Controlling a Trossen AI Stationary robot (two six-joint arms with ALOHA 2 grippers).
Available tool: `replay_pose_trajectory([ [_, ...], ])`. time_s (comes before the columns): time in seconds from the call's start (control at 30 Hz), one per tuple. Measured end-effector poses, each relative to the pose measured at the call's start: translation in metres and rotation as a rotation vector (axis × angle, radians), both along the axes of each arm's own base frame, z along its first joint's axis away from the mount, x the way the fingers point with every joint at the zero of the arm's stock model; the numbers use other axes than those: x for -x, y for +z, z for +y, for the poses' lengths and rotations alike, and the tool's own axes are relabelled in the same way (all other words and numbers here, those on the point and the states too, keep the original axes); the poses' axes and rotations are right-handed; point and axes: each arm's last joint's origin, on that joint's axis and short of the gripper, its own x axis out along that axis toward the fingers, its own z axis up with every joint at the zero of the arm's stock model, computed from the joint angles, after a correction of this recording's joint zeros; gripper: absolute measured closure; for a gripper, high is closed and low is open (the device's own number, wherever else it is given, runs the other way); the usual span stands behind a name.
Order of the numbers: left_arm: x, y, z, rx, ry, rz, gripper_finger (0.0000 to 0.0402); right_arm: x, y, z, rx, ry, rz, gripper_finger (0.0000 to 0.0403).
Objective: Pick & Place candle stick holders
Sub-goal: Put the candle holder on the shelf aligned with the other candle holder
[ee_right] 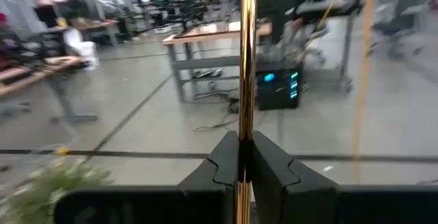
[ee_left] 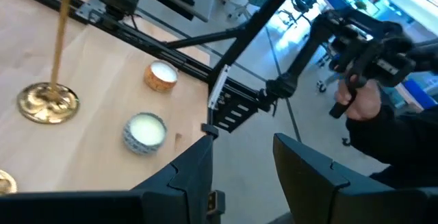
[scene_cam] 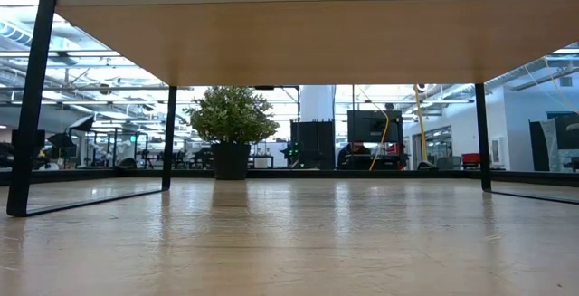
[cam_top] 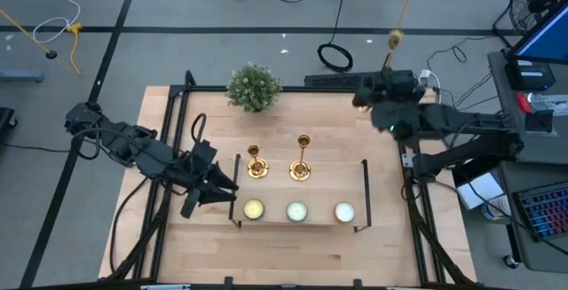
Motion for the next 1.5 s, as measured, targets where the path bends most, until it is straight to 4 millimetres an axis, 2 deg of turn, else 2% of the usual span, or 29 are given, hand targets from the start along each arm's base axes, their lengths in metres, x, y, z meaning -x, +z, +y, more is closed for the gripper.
replay_pose_trajectory([
  [0.13, 0.004, 0.0, -0.007, 0.017, -0.03, 0.006, 0.0241, -0.008, -0.026, 0.017, -0.038, 0.065, -0.084, 0.0391],
  [0.23, 0.007, 0.0, -0.012, 0.032, -0.048, 0.012, 0.0241, -0.014, -0.036, 0.029, -0.053, 0.114, -0.113, 0.0391],
  [0.43, 0.013, 0.0, -0.022, 0.059, -0.087, 0.023, 0.0241, -0.026, -0.042, 0.056, -0.092, 0.269, -0.084, 0.0391],
  [0.7, 0.02, -0.001, -0.033, 0.043, -0.099, 0.017, 0.0241, -0.027, -0.051, 0.094, -0.103, 0.48, 0.046, 0.0391],
  [1.0, 0.021, -0.001, -0.035, 0.059, -0.106, 0.025, 0.0241, -0.02, -0.055, 0.122, -0.07, 0.57, 0.055, 0.0391],
  [1.23, 0.022, -0.001, -0.035, 0.07, -0.104, 0.029, 0.0241, -0.007, -0.078, 0.143, -0.024, 0.553, -0.082, 0.0391],
  [1.33, 0.022, -0.001, -0.035, 0.07, -0.104, 0.029, 0.0241, -0.009, -0.088, 0.148, -0.003, 0.539, -0.137, 0.0391],
  [1.5, 0.022, -0.001, -0.035, 0.074, -0.102, 0.03, 0.0241, -0.018, -0.096, 0.155, 0.054, 0.537, -0.102, 0.0391],
])
